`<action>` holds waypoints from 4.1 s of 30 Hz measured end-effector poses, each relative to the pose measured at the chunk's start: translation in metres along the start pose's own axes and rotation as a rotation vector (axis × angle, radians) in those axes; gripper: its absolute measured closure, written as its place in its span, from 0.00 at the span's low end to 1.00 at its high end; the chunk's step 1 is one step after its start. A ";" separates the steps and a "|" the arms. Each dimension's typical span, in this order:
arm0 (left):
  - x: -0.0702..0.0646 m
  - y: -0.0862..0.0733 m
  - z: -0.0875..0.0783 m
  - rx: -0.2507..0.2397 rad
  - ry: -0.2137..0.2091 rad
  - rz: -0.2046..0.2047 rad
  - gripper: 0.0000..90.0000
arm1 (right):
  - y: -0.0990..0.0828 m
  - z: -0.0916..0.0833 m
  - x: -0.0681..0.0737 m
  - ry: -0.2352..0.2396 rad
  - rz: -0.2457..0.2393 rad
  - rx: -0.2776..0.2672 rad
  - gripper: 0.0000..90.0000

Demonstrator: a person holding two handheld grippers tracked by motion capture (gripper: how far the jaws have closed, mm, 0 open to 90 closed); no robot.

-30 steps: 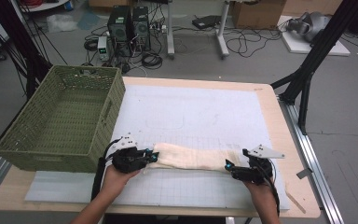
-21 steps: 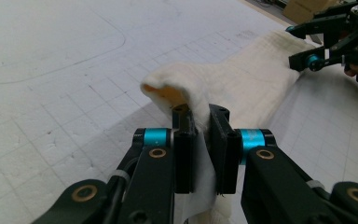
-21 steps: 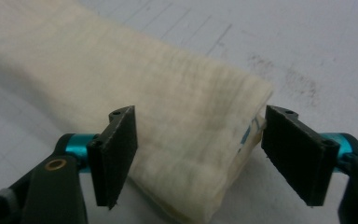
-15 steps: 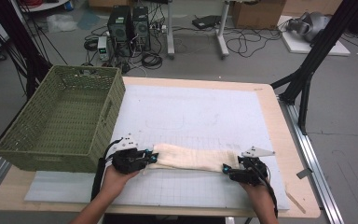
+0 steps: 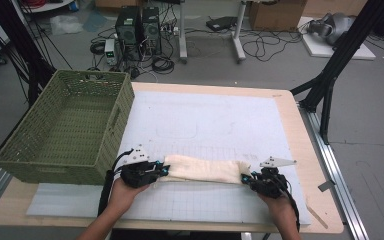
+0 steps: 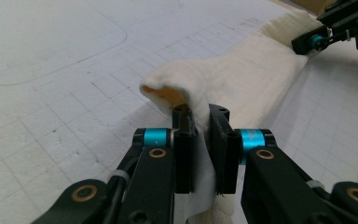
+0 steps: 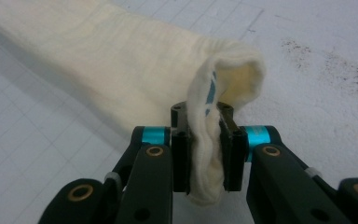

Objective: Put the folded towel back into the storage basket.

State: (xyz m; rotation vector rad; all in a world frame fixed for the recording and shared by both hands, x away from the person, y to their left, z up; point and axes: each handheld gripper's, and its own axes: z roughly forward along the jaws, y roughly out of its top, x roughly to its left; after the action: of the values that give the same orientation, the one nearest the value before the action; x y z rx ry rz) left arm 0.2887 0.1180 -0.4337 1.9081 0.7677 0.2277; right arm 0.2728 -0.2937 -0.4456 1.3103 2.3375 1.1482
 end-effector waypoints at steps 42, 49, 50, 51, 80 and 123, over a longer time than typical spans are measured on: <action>-0.004 0.023 -0.088 -0.256 0.097 0.097 0.90 | 0.060 -0.004 0.021 0.077 -0.232 -0.317 0.91; -0.002 0.024 -0.106 -0.292 0.135 0.096 0.90 | 0.088 -0.002 0.029 0.090 -0.271 -0.364 0.91; -0.002 0.024 -0.108 -0.295 0.141 0.097 0.90 | 0.092 -0.001 0.030 0.091 -0.279 -0.367 0.91; -0.002 0.024 -0.111 -0.301 0.148 0.097 0.90 | 0.096 0.000 0.032 0.090 -0.286 -0.371 0.91; 0.016 0.021 -0.178 -0.435 0.285 0.035 0.90 | 0.225 0.052 0.081 0.132 -0.394 -0.406 0.91; 0.045 0.001 -0.223 -0.452 0.497 -0.056 0.90 | 0.357 0.159 0.177 0.192 -0.442 -0.406 0.91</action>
State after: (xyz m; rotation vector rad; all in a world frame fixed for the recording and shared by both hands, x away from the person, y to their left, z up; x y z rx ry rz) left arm 0.2181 0.3123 -0.3379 1.4076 0.9953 0.7927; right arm 0.4777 0.0359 -0.2628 0.5343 2.1923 1.5288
